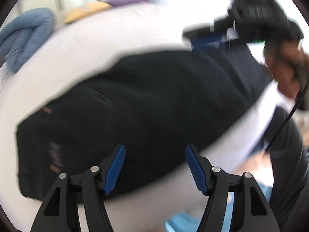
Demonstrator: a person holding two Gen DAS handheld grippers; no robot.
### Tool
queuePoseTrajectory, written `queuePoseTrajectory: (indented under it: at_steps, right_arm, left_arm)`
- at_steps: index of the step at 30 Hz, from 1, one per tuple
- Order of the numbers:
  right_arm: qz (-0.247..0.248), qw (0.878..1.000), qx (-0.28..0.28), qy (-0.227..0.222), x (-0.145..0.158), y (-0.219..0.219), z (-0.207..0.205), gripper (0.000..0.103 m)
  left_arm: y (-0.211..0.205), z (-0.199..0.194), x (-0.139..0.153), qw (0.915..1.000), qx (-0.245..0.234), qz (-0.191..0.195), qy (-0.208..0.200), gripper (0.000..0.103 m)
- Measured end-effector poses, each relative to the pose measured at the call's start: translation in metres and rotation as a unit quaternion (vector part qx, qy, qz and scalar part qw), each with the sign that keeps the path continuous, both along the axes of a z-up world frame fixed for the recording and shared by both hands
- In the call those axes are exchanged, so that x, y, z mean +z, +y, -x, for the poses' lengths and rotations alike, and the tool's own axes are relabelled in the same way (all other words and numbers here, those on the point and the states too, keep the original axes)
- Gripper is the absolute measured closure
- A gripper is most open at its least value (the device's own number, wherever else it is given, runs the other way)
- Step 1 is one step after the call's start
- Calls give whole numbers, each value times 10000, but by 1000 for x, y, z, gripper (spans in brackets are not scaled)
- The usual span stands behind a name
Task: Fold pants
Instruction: 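Move the left gripper over the jeans while the right gripper holds the edge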
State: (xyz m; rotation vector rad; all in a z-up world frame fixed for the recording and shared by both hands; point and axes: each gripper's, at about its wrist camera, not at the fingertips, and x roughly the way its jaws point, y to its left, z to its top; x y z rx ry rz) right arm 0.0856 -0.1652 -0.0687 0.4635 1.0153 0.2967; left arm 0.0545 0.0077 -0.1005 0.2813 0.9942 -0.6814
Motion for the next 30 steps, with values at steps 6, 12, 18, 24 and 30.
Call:
queuePoseTrajectory:
  at_steps: [6, 12, 18, 24, 30]
  right_arm:
    - [-1025, 9943, -5, 311, -35, 30, -121, 29]
    - [-1263, 9895, -114, 695, -110, 65, -179, 68]
    - [-1047, 9770, -1835, 286, -132, -10, -160, 103]
    - [-619, 9667, -2480, -92, -83, -32, -120, 94]
    - [-1357, 9889, -504, 323, -112, 97, -180, 94]
  left_arm:
    - [40, -104, -26, 9926, 988, 602, 374, 35]
    - [50, -96, -67, 9955, 890, 178, 260, 36]
    - [59, -97, -68, 9952, 886, 356, 228, 37]
    - [58, -99, -69, 9949, 962, 295, 122, 35]
    - [48, -86, -68, 9949, 1003, 58, 11, 31]
